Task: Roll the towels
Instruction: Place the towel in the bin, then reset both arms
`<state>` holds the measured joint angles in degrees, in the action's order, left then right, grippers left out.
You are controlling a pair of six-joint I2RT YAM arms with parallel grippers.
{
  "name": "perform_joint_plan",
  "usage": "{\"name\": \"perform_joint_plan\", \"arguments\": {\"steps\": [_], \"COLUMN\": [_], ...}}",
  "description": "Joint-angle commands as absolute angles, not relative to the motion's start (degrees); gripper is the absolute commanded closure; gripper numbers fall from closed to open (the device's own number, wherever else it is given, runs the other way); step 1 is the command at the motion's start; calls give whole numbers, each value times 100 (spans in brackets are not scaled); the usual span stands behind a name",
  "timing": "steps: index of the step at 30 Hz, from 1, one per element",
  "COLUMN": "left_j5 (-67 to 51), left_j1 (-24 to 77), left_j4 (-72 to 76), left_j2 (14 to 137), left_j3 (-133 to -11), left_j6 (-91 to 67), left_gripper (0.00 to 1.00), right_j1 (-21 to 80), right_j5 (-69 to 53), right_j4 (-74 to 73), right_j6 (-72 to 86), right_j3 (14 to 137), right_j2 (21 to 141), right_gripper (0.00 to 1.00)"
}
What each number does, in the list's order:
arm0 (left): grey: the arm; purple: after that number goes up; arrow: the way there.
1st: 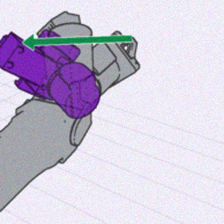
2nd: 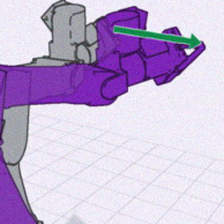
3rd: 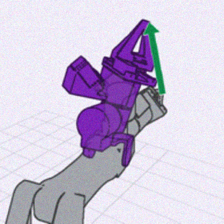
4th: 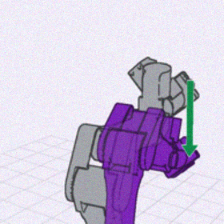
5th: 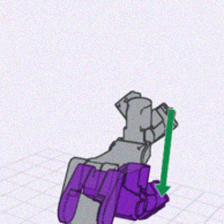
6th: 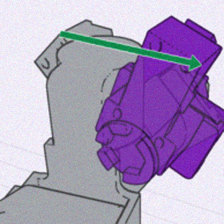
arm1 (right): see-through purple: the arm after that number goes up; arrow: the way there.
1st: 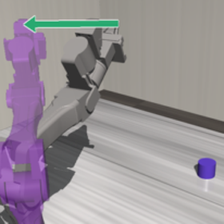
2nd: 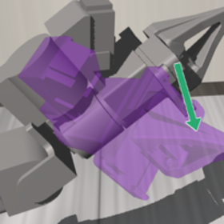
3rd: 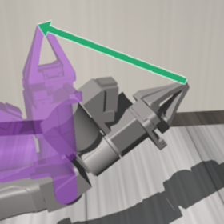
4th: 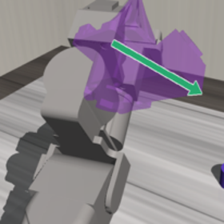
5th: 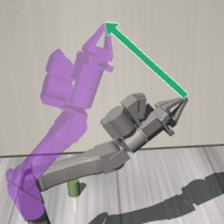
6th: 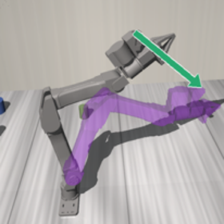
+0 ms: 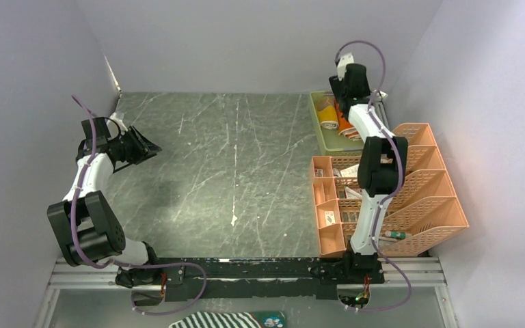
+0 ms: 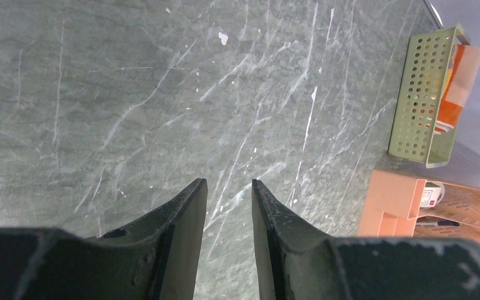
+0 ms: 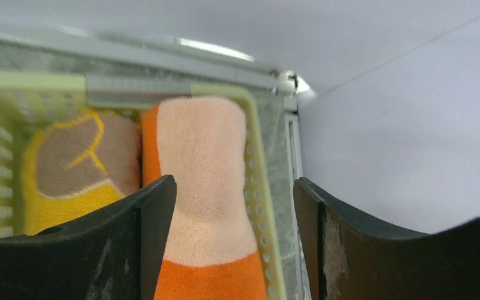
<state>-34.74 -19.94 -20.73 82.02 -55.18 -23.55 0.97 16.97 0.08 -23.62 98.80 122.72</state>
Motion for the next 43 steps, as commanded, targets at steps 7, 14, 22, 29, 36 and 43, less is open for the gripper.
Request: {"name": "perform_joint_plan", "arguments": {"steps": [7, 14, 22, 29, 36, 43], "left_j5": [-3532, -3271, -3152, -3055, -3027, -3045], "left_j1": [-2002, -1811, -1462, -1327, -1331, -1332], "left_j4": [-2010, -1941, -1294, -1139, -1196, -1254], "left_j2": [7539, 6734, 5092, 4592, 4565, 4508], "left_j3": [-5501, -5381, -4773, -4488, -4555, -4544], "left_j6": [-2289, -1696, -1229, -1247, -1273, -1230], "left_gripper": [55, 51, 32, 1, 1, 1], "right_j1": [62, 89, 396, 994, 1047, 1115], "right_j5": [-85, -1460, -2403, -1270, -1220, -1405], "right_j4": [885, 2447, 1267, 364, 238, 4], "right_j6": [-253, 2046, 2783, 2516, 2558, 2398], "right_j3": [8141, 5161, 3803, 3883, 3919, 4135], "right_j2": [9575, 7644, 6402, 5742, 5536, 5664], "right_gripper": [0, 0, 0, 0, 0, 0]}}
